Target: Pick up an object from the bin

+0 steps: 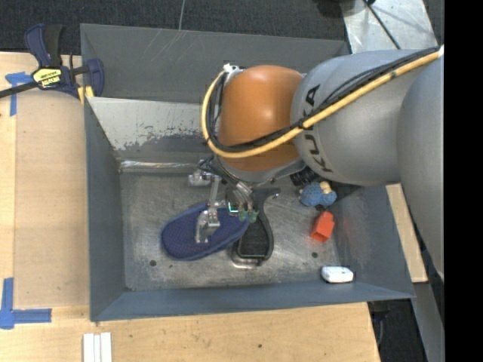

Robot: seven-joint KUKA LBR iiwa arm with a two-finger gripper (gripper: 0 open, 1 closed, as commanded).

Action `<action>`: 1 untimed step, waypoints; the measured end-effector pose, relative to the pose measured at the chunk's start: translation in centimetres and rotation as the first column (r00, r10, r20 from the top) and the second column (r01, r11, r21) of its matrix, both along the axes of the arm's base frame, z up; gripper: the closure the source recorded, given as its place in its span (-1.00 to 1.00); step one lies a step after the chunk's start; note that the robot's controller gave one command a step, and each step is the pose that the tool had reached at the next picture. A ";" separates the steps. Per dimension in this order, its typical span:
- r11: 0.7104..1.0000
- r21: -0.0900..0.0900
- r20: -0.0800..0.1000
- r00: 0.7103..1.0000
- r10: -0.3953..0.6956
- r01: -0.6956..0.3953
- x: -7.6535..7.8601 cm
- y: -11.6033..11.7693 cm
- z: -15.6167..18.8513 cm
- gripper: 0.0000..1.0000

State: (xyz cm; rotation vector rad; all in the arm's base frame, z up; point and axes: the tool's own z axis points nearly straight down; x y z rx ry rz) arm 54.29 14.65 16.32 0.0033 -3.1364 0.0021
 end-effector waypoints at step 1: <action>0.980 0.002 0.011 0.980 0.198 -0.198 0.9 -0.2 -8.6 -1.00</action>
Offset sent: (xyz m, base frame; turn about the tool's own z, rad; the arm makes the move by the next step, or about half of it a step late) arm 0.0043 -0.0027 -0.0932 -0.1995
